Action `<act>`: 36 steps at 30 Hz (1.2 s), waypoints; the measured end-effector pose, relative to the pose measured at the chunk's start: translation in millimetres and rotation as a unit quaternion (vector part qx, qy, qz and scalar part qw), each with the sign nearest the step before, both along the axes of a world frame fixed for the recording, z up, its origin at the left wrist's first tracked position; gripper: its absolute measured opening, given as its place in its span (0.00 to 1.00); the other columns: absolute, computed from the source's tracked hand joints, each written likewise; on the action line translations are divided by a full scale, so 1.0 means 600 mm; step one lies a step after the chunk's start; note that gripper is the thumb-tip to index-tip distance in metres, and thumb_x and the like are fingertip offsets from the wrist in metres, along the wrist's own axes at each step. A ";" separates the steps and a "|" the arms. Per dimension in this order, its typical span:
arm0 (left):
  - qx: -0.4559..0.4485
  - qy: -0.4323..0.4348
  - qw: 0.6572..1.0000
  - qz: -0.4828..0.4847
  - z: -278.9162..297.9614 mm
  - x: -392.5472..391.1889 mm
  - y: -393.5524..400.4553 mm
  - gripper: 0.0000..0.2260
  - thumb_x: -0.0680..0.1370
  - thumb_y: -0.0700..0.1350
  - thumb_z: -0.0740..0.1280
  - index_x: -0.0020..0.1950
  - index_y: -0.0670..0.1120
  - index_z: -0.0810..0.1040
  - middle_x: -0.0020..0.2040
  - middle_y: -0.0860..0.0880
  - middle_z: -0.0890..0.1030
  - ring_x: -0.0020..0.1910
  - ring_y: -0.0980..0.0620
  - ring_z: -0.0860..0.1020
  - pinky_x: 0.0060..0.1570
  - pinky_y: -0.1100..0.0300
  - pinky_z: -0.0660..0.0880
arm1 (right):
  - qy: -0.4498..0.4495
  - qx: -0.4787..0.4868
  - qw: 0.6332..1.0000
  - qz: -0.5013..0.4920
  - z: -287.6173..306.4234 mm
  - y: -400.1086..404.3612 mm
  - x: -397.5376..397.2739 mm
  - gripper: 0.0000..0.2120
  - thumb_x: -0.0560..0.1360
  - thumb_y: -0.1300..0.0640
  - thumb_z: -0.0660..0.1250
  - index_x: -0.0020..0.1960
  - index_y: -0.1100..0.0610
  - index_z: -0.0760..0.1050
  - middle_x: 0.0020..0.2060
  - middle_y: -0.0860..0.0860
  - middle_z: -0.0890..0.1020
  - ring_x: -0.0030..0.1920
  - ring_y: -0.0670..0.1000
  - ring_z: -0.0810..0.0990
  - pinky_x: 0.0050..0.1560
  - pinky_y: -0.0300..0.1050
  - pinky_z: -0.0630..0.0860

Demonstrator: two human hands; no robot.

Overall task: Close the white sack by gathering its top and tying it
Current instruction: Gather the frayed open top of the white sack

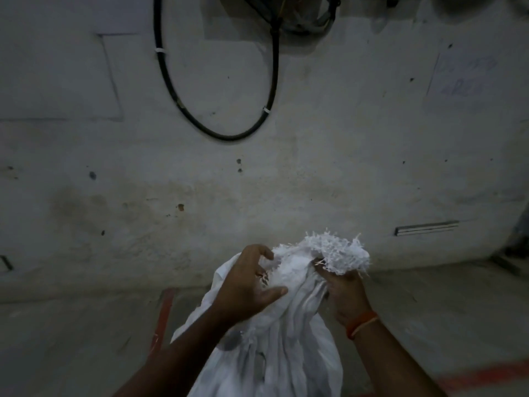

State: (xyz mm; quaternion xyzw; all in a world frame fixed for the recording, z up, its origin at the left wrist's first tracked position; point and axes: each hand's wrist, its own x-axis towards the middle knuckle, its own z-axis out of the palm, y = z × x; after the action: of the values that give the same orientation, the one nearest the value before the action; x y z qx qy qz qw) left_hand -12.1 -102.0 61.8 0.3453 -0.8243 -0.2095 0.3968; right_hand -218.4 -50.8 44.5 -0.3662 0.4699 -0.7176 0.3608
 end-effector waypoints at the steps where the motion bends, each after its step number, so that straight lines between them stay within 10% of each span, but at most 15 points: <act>1: -0.041 -0.025 0.999 0.023 -0.024 0.004 0.004 0.22 0.69 0.54 0.77 0.58 0.52 0.73 0.54 0.57 0.75 0.47 0.61 0.76 0.45 0.74 0.71 | -0.010 0.003 1.000 -0.005 0.001 0.002 -0.001 0.12 0.74 0.68 0.70 0.57 0.65 0.80 0.60 0.62 0.81 0.63 0.59 0.79 0.66 0.52 0.75; 7: 0.025 0.001 0.997 0.071 -0.098 0.014 0.023 0.07 0.79 0.52 0.67 0.52 0.51 0.82 0.42 0.60 0.82 0.43 0.66 0.79 0.45 0.67 0.75 | -0.035 0.055 0.996 0.061 -0.007 0.002 -0.015 0.16 0.61 0.53 0.79 0.44 0.56 0.80 0.37 0.51 0.86 0.49 0.59 0.82 0.50 0.53 0.81; 12: 0.139 0.172 0.975 0.034 -0.034 0.039 0.001 0.13 0.84 0.43 0.61 0.40 0.51 0.74 0.37 0.56 0.76 0.37 0.62 0.74 0.40 0.68 0.72 | -0.013 0.004 0.999 0.033 -0.041 -0.009 -0.022 0.25 0.53 0.39 0.82 0.43 0.53 0.86 0.48 0.61 0.86 0.51 0.60 0.81 0.57 0.59 0.75; 16: 0.136 0.071 0.982 -0.111 0.045 0.063 -0.063 0.10 0.83 0.44 0.62 0.44 0.43 0.78 0.41 0.46 0.79 0.42 0.55 0.77 0.44 0.58 0.73 | -0.055 0.053 0.994 0.076 -0.051 0.002 -0.032 0.47 0.41 0.41 0.84 0.56 0.61 0.80 0.59 0.67 0.80 0.60 0.67 0.79 0.63 0.64 0.75; 20: 0.088 -0.079 0.981 -0.157 0.093 0.046 -0.126 0.05 0.81 0.46 0.67 0.56 0.49 0.80 0.51 0.53 0.83 0.50 0.58 0.81 0.52 0.58 0.76 | -0.062 -0.039 0.994 0.086 -0.047 -0.005 -0.026 0.31 0.54 0.47 0.85 0.54 0.56 0.84 0.60 0.60 0.82 0.65 0.62 0.77 0.71 0.62 0.67; 26: 0.128 -0.321 0.899 -0.270 0.079 -0.031 -0.172 0.35 0.75 0.49 0.74 0.79 0.53 0.61 0.76 0.56 0.67 0.72 0.60 0.68 0.71 0.64 0.65 | -0.075 -0.050 0.990 0.108 -0.033 -0.016 -0.023 0.30 0.52 0.46 0.85 0.52 0.52 0.85 0.59 0.56 0.83 0.65 0.58 0.78 0.69 0.57 0.72; 32: 0.101 -0.272 0.929 -0.228 0.053 -0.039 -0.189 0.09 0.76 0.52 0.73 0.54 0.51 0.82 0.50 0.61 0.85 0.50 0.63 0.81 0.53 0.62 0.76 | -0.021 -0.050 0.995 0.079 -0.031 -0.019 -0.053 0.07 0.69 0.58 0.76 0.45 0.49 0.87 0.47 0.48 0.88 0.51 0.49 0.85 0.57 0.48 0.79; 36: 0.070 -0.211 0.960 -0.169 0.059 -0.016 -0.186 0.04 0.75 0.54 0.73 0.45 0.61 0.79 0.40 0.71 0.80 0.43 0.72 0.78 0.44 0.76 0.69 | -0.010 -0.026 0.998 0.065 -0.030 -0.015 -0.063 0.22 0.75 0.72 0.64 0.38 0.49 0.87 0.39 0.47 0.88 0.41 0.45 0.85 0.42 0.36 0.81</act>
State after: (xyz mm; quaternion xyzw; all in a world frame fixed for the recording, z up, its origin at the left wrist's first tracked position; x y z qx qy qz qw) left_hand -21.6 -213.5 97.4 0.2641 -0.9189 -0.2528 0.1481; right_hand -256.3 -59.8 26.6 -0.3977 0.4229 -0.7083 0.4017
